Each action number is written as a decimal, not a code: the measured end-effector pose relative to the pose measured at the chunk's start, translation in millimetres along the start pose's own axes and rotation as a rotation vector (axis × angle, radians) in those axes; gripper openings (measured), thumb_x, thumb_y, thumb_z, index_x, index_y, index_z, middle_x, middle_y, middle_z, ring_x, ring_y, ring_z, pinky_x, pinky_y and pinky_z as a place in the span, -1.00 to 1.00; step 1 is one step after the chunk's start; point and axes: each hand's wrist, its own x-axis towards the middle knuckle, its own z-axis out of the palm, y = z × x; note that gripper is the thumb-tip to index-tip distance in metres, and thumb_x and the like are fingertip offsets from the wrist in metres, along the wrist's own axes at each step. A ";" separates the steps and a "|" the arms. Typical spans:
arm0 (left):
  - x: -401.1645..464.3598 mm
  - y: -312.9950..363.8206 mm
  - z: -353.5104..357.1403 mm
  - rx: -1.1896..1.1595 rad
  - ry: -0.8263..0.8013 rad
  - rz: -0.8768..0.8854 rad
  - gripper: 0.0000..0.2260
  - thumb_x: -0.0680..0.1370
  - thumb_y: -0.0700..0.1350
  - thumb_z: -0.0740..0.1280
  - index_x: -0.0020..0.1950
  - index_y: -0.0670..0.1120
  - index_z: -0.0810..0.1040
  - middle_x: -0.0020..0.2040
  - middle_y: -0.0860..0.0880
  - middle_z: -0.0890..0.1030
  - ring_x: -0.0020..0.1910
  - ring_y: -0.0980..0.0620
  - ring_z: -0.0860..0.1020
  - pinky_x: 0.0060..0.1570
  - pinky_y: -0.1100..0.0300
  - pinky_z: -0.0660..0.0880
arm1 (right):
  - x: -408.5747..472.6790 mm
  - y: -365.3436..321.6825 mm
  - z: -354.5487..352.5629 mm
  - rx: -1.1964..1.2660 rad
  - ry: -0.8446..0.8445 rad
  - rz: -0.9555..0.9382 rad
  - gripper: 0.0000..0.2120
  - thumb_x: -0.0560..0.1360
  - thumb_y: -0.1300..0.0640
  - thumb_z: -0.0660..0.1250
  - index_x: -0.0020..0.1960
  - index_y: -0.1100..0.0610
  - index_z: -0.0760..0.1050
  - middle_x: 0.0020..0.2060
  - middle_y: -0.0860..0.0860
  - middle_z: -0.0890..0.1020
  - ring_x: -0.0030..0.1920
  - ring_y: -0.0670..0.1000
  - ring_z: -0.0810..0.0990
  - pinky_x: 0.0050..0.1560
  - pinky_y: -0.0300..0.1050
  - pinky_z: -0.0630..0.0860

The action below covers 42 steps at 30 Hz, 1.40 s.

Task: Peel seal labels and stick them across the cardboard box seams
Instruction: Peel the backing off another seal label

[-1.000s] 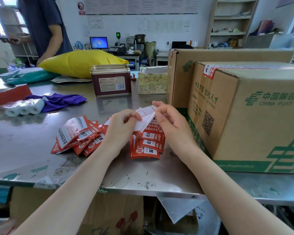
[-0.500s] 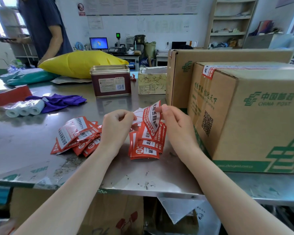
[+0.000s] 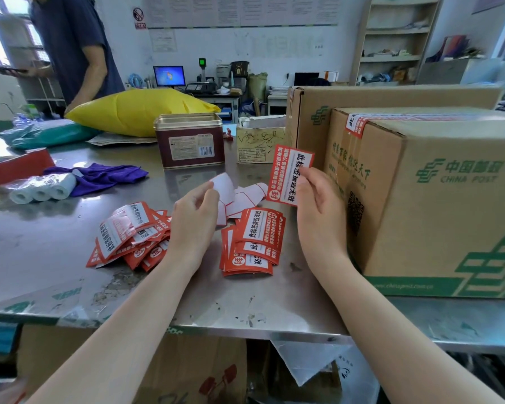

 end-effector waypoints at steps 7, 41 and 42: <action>6.5 -9.7 1.4 0.164 -0.056 -0.055 -0.62 0.58 0.02 0.12 0.23 -0.20 0.50 0.30 -0.15 0.46 0.26 -0.08 0.41 0.15 0.02 0.37 | -0.1 1.3 1.0 -0.107 -0.058 -0.007 -0.71 0.59 0.07 0.11 0.26 0.09 0.45 0.25 -0.07 0.47 0.11 -0.23 0.42 -0.08 -0.61 0.32; -7.3 3.5 -4.1 0.109 -0.031 0.371 -0.84 0.56 -0.06 0.29 -0.02 -0.07 0.65 0.21 0.05 0.48 0.23 0.18 0.39 0.24 0.16 0.35 | -3.0 -0.4 -1.0 -0.169 -0.117 0.010 -0.82 0.56 0.09 0.21 0.15 0.06 0.44 0.32 -0.07 0.38 0.17 -0.28 0.36 -0.21 -0.76 0.19; -7.8 6.3 -4.7 0.037 -0.048 0.321 -0.82 0.58 -0.07 0.26 -0.02 -0.08 0.64 0.19 0.07 0.49 0.18 0.25 0.43 0.18 0.19 0.43 | -2.7 0.3 -2.1 -0.106 -0.106 0.042 -0.75 0.55 0.09 0.22 0.22 0.06 0.38 0.30 -0.08 0.39 0.06 -0.35 0.42 -0.26 -0.73 0.24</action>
